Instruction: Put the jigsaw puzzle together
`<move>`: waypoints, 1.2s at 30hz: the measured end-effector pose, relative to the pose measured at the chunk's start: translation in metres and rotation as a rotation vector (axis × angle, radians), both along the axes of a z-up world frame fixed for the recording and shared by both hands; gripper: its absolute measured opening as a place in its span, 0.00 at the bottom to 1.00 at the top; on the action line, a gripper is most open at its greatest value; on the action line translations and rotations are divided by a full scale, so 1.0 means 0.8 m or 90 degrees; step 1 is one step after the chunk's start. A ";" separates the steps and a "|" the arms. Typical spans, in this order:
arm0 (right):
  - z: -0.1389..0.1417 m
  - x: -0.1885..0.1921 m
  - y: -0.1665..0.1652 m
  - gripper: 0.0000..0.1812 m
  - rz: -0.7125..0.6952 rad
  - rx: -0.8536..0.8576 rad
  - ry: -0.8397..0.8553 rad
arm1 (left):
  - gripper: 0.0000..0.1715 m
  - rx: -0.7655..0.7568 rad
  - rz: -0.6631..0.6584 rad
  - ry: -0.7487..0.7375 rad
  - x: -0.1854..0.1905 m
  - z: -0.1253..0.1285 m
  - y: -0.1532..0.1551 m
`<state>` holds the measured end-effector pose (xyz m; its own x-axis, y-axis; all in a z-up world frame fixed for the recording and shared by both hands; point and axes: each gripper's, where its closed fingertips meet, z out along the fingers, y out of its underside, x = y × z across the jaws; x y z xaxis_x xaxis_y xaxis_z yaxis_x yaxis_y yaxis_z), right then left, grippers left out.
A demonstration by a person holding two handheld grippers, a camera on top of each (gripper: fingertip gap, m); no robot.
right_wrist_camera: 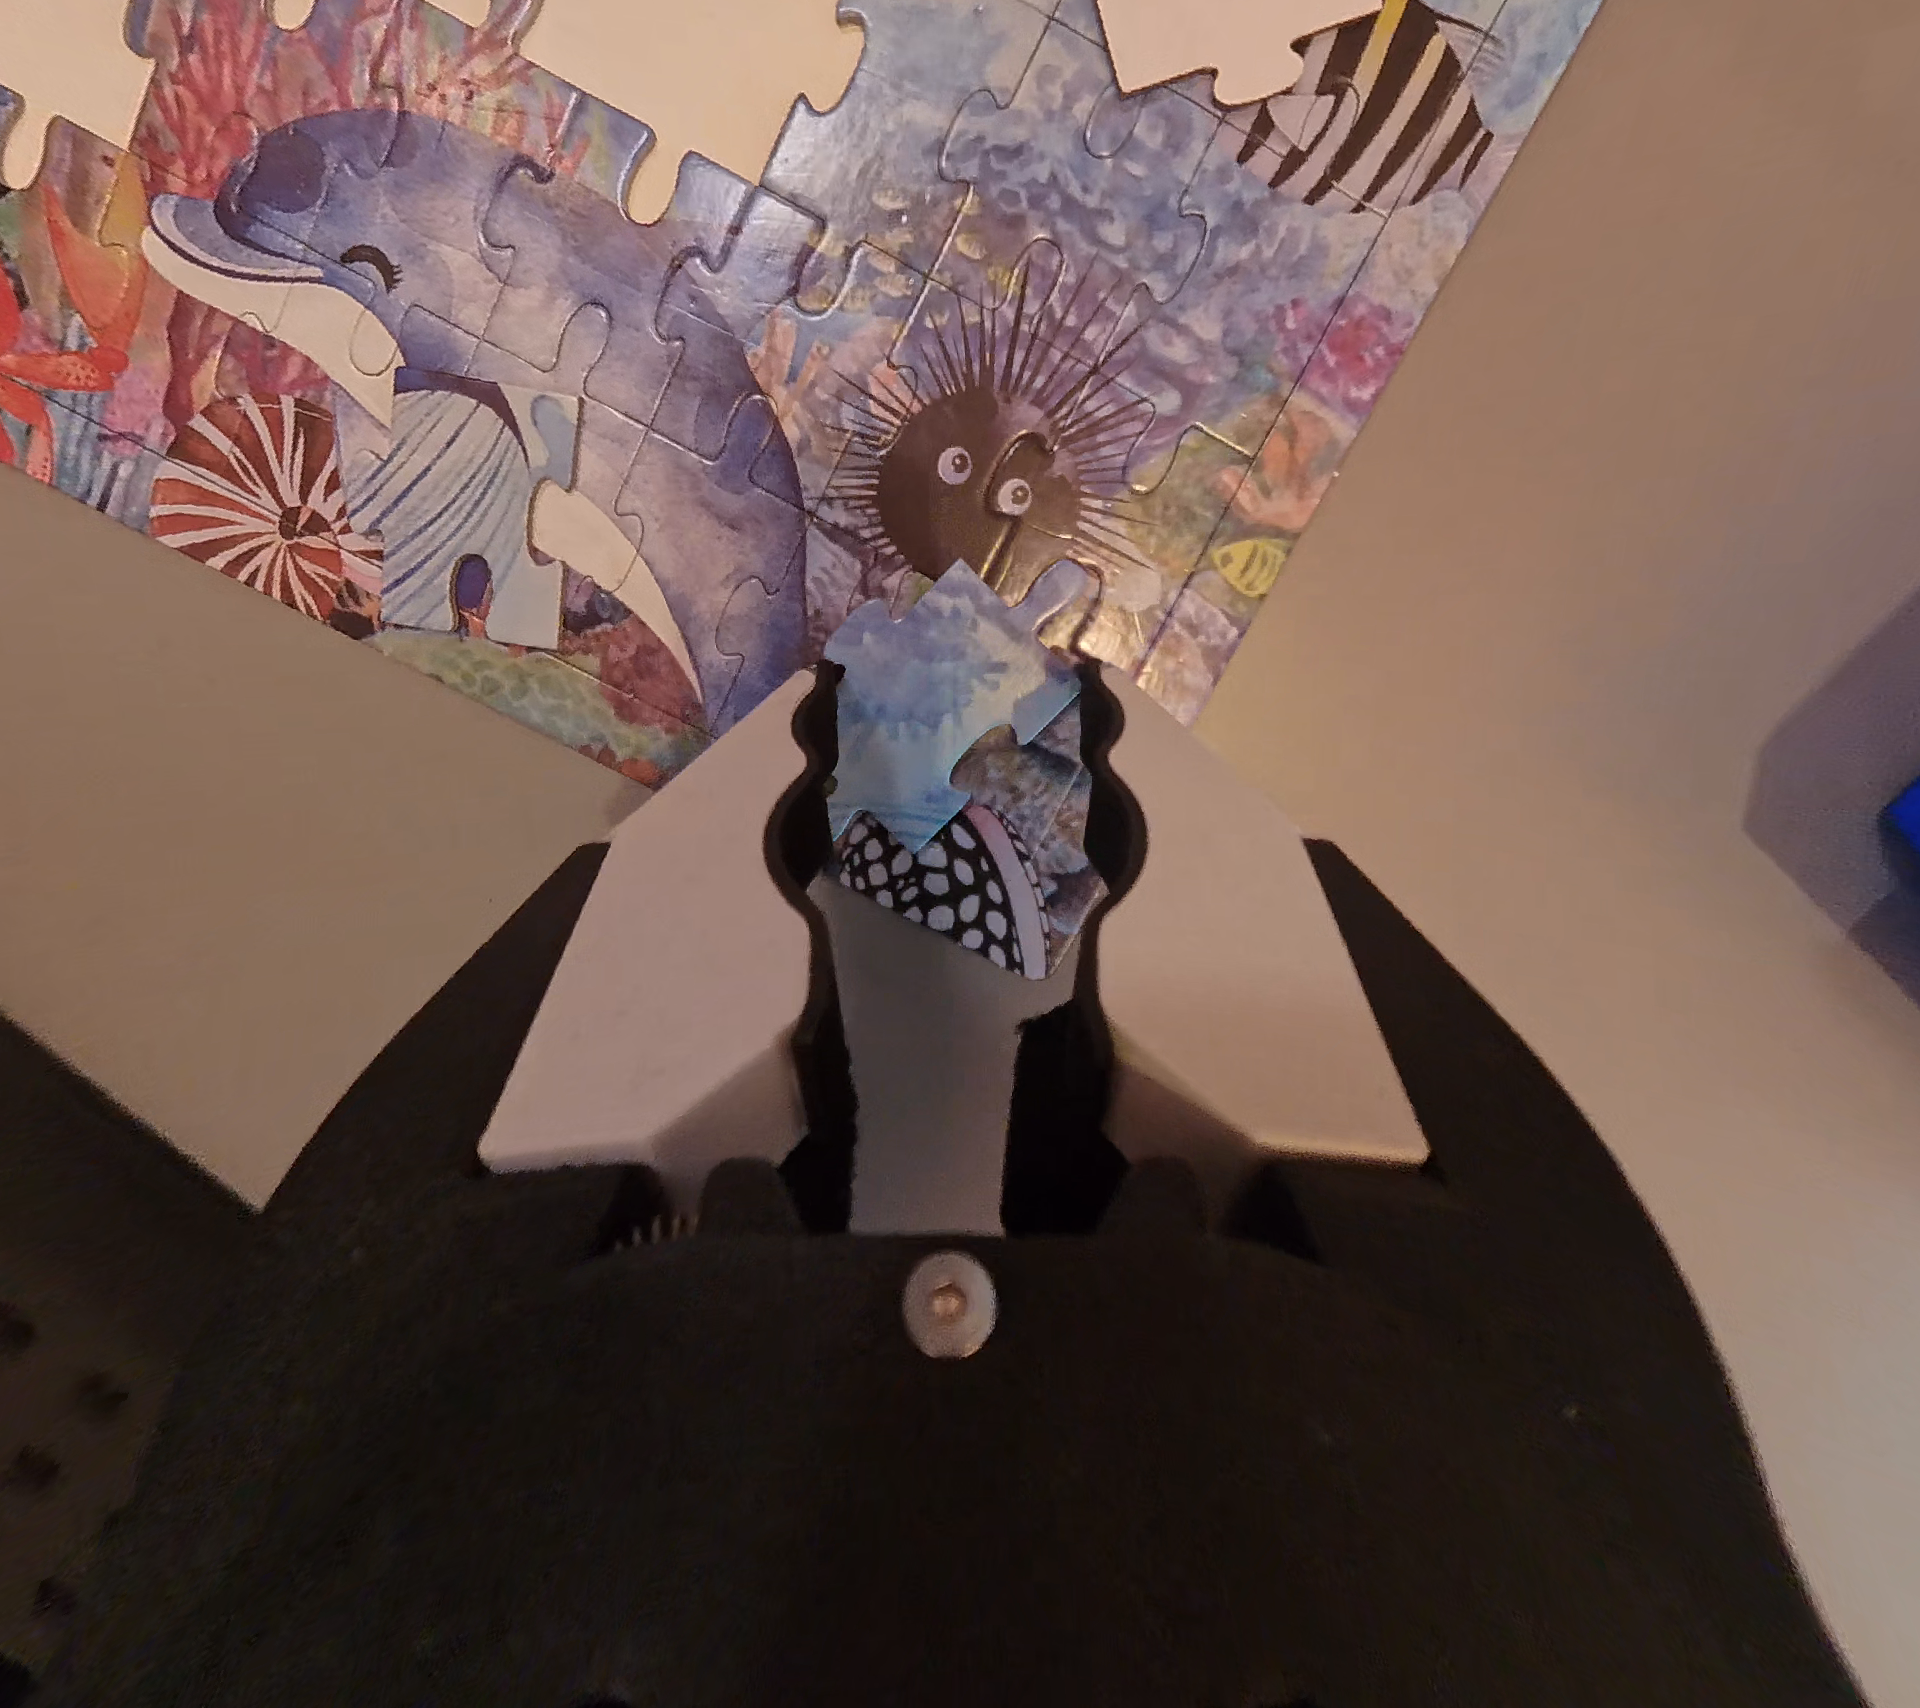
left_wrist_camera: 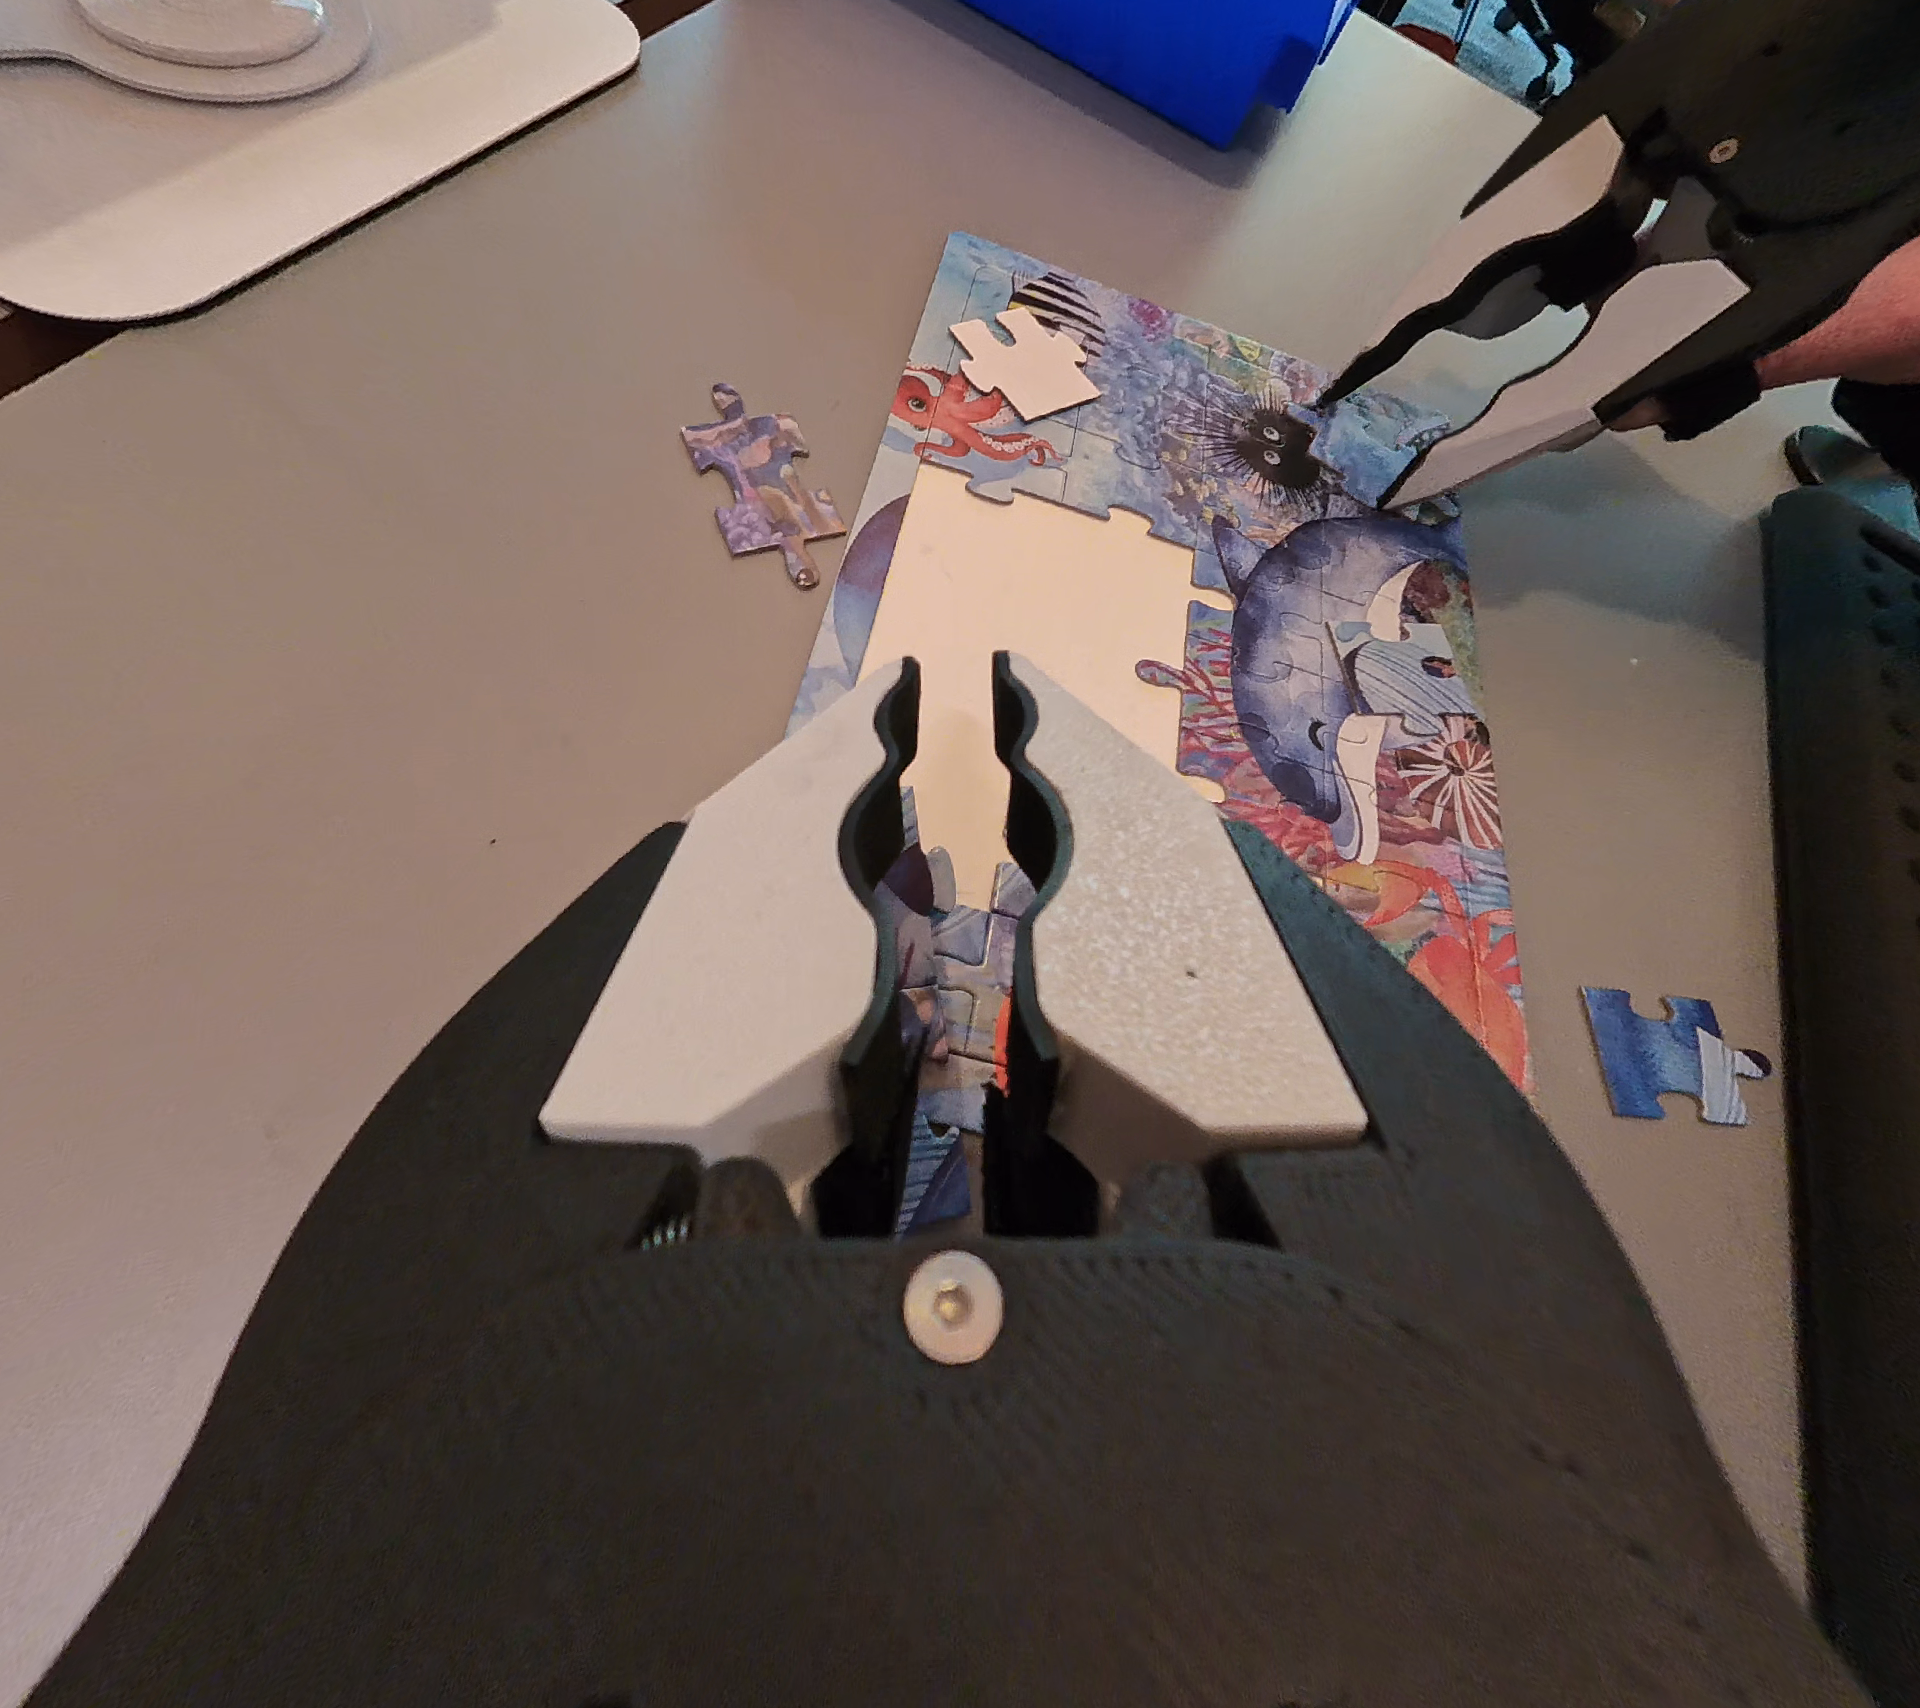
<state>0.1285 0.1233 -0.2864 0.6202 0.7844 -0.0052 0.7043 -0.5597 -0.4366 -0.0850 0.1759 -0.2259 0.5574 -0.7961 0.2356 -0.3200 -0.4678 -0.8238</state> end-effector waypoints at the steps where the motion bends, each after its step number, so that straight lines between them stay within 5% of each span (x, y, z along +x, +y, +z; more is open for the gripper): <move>1: 0.000 -0.003 0.000 0.25 0.002 0.006 -0.003 | 0.07 0.001 0.001 0.000 -0.001 0.001 0.000; 13: 0.014 -0.025 -0.004 0.29 0.010 0.032 -0.014 | 0.07 0.006 -0.003 0.003 0.000 0.004 -0.002; 18: 0.035 -0.097 -0.092 0.30 0.122 -0.019 0.067 | 0.07 0.002 -0.005 0.003 0.002 0.001 -0.002; 22: 0.018 -0.150 -0.172 0.31 0.178 -0.056 0.073 | 0.07 0.004 -0.009 0.010 0.005 0.001 -0.004; 29: -0.003 -0.175 -0.209 0.34 0.149 -0.040 0.056 | 0.08 0.015 -0.013 -0.001 0.008 0.012 -0.008; 35: -0.004 -0.167 -0.200 0.14 0.150 -0.010 0.042 | 0.08 0.025 -0.013 -0.008 0.008 0.020 -0.010; 36: -0.003 -0.163 -0.197 0.03 0.155 0.000 0.032 | 0.08 0.027 -0.013 -0.010 0.008 0.022 -0.010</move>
<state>-0.0019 -0.0345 -0.2892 0.4119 0.9107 -0.0318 0.7959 -0.3766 -0.4740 -0.0790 0.1675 -0.2086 0.5370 -0.8170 0.2100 -0.3167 -0.4260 -0.8475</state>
